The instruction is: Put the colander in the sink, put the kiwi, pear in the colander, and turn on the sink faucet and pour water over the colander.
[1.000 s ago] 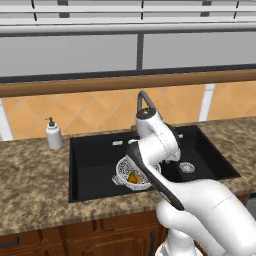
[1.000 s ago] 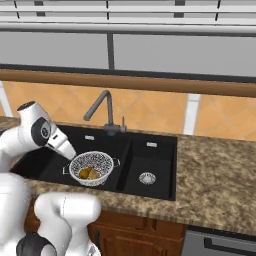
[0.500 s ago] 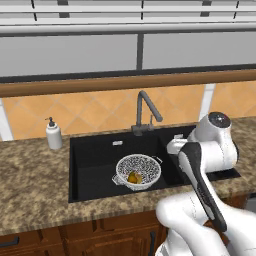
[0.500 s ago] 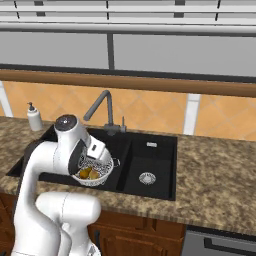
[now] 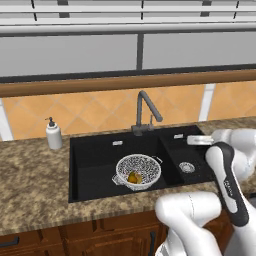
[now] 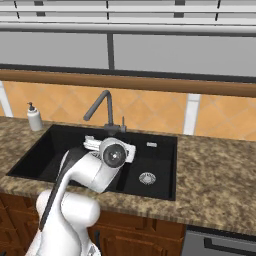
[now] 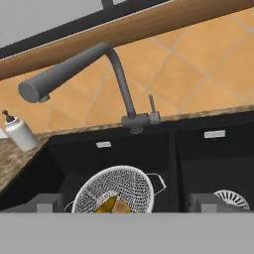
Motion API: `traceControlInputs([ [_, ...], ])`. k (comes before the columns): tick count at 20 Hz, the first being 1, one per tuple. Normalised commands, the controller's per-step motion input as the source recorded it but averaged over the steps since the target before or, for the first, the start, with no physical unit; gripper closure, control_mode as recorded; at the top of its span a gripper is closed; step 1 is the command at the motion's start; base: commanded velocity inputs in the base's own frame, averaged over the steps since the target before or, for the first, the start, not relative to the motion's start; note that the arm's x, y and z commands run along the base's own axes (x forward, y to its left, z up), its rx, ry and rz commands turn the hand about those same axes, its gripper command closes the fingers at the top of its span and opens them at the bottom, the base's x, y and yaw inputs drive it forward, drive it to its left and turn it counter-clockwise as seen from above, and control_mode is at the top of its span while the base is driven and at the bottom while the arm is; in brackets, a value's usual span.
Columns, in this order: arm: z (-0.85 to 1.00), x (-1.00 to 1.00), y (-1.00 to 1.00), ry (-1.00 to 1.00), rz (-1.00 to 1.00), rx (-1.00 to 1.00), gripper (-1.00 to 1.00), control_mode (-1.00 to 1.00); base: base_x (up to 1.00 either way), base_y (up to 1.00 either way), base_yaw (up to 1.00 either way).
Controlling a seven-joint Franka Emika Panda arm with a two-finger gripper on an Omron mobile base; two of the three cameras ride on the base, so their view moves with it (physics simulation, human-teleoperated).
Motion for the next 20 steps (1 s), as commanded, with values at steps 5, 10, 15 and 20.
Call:
traceControlInputs([
  [5, 0.0, 0.59, 0.0, -0.23, -0.06, 0.0, -1.0, -1.0, 0.0, 0.0, 0.0],
  [10, 0.0, 0.63, -0.14, -0.15, -0.03, 0.02, -1.0, -1.0, 0.0, 0.0, 0.0],
  [15, -0.08, 0.54, -0.21, -0.08, 0.02, 0.02, -1.0, -1.0, 0.0, 0.0, 0.0],
  [20, -0.13, 0.49, -0.11, -0.09, 0.01, 0.0, -1.0, -1.0, 0.0, 0.0, 0.0],
])
